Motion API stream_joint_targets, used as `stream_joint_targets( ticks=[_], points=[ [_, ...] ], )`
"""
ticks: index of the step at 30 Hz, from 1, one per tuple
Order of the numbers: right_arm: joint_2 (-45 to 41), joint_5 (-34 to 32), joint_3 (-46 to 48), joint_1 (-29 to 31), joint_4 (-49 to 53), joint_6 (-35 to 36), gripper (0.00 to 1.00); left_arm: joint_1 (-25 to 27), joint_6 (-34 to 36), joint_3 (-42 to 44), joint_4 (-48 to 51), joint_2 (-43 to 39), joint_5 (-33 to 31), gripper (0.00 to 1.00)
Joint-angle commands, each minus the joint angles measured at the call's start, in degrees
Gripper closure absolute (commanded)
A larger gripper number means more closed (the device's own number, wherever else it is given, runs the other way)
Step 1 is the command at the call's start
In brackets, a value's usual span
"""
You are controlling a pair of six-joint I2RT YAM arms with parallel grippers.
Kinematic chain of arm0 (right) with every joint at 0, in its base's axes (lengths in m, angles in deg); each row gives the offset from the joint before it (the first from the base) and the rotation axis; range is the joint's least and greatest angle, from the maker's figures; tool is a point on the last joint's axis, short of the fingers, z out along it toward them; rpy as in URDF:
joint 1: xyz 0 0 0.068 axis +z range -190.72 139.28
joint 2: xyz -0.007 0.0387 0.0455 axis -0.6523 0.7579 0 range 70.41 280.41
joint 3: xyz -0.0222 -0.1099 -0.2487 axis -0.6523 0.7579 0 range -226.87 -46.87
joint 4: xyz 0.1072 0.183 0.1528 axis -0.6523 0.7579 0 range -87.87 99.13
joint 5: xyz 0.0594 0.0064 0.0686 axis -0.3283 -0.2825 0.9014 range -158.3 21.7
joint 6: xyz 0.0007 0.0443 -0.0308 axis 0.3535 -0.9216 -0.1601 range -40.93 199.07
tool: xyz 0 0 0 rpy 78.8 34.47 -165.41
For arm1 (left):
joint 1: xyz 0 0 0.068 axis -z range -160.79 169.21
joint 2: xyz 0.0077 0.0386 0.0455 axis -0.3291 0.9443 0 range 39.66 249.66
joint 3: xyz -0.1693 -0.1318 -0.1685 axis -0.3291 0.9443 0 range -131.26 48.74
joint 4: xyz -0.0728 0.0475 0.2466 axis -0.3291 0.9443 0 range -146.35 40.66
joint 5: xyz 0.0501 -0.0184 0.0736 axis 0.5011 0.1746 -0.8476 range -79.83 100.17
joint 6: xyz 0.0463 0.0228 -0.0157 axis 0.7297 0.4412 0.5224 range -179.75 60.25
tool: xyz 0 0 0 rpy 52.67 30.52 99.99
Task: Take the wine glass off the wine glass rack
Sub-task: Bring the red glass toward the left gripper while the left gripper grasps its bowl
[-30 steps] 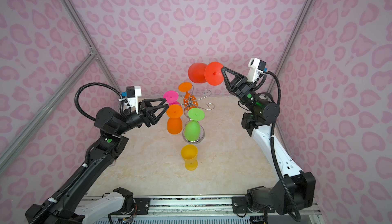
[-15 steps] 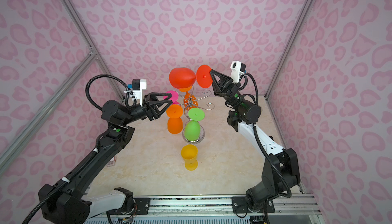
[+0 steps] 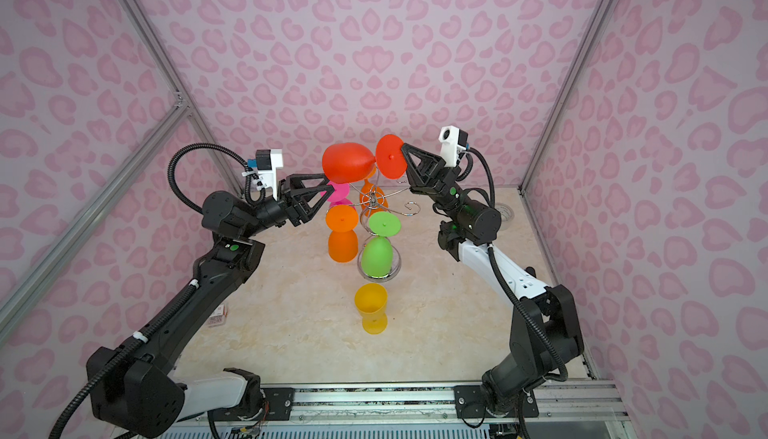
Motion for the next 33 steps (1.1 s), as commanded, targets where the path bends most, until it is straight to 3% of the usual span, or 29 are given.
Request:
stream_joint_targets(
  ticks=[1, 5, 15, 28, 33],
  points=[
    [0.94, -0.32, -0.35, 0.54, -2.06, -0.60, 1.00, -0.01, -2.94, -0.83, -6.01, 0.94, 1.67, 0.38],
    [1.87, -0.22, -1.05, 1.27, -2.11, -1.23, 1.00, 0.21, -4.94, -0.25, -8.71, 1.27, 2.04, 0.40],
    [4.38, -1.73, -2.12, -0.09, -2.13, -5.44, 1.00, 0.93, -6.56, 1.33, -10.92, -0.70, 2.91, 0.71],
    [7.98, -1.59, -3.34, -1.88, -2.09, -11.46, 1.00, 1.44, -7.68, 2.70, -12.25, -3.44, 3.00, 0.90],
    [8.77, -1.39, -3.36, -2.41, -2.13, -12.36, 0.88, 1.98, -8.06, 2.52, -12.62, -4.74, 3.18, 0.96]
  ],
)
